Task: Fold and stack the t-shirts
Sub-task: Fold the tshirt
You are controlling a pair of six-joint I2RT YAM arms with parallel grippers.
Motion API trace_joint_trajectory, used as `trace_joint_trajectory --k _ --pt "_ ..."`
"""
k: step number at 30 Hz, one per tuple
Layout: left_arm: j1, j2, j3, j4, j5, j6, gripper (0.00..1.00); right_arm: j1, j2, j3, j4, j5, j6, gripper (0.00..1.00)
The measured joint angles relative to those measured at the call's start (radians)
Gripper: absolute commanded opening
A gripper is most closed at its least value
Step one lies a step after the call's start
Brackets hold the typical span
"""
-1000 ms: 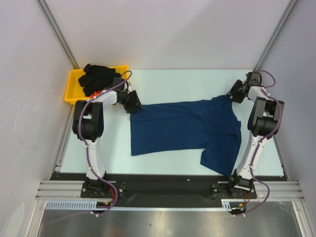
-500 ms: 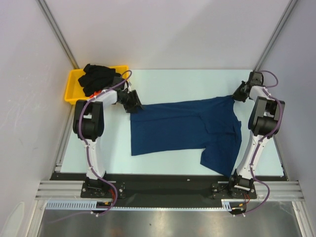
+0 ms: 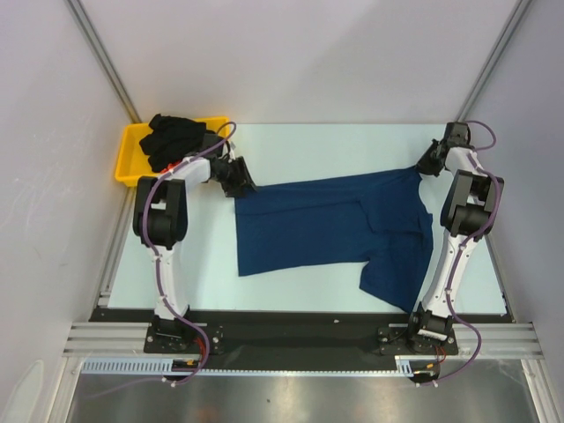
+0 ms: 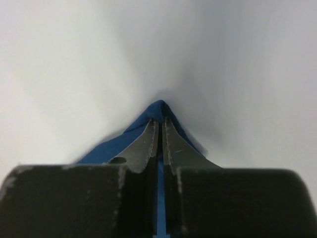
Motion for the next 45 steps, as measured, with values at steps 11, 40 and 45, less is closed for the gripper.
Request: trace_joint_trajectory --k 11,40,45 --pt "-0.008 -0.167 -0.103 -0.002 -0.088 0.051 0.85 0.005 0.016 0.285 -0.367 0.245 -0.060 0.70" --pt "-0.003 -0.303 -0.106 -0.111 -0.203 0.198 0.78 0.018 -0.089 0.007 -0.177 -0.048 -0.159 0.81" --pt "-0.003 -0.303 -0.150 -0.095 -0.203 0.198 0.76 0.021 -0.053 0.008 -0.181 -0.038 -0.198 0.80"
